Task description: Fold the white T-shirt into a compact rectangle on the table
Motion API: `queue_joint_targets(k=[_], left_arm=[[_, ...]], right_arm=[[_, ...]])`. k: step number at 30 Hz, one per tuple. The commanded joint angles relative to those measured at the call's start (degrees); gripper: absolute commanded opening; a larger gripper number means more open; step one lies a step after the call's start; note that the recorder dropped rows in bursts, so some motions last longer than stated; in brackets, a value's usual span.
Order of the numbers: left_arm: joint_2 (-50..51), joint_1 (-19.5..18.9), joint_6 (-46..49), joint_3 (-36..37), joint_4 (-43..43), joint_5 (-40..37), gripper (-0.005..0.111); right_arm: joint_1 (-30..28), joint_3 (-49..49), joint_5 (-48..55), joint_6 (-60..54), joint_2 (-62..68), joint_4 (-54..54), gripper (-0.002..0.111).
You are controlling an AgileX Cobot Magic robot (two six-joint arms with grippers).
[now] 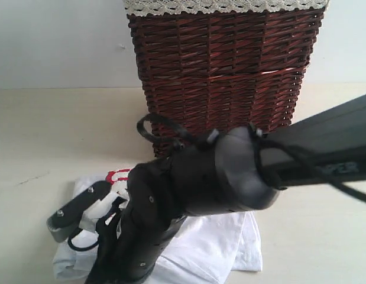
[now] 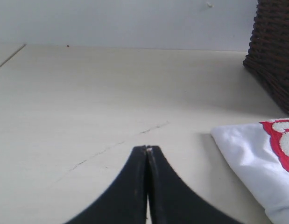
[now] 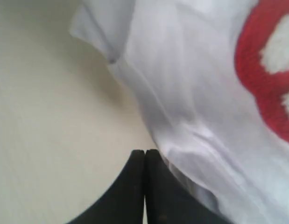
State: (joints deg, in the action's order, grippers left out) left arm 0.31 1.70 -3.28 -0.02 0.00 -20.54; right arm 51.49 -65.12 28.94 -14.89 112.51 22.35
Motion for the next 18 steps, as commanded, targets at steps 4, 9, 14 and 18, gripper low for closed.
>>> queue_joint_targets(k=[4, 9, 14, 18], left_arm=[[-0.31, -0.11, -0.01, 0.02, -0.68, 0.35, 0.000], [-0.31, -0.11, -0.01, 0.02, -0.68, 0.35, 0.000], [-0.31, -0.11, -0.01, 0.02, -0.68, 0.35, 0.000], [-0.31, -0.11, -0.01, 0.02, -0.68, 0.35, 0.000]], right_arm=[[-0.14, 0.23, -0.07, 1.11, -18.10, -4.69, 0.000], [-0.14, 0.23, 0.37, 12.15, -31.34, -17.25, 0.000], [-0.14, 3.00, 0.85, 19.42, -48.40, -26.19, 0.000], [-0.14, 9.96, 0.85, 19.68, -65.65, -27.60, 0.000]])
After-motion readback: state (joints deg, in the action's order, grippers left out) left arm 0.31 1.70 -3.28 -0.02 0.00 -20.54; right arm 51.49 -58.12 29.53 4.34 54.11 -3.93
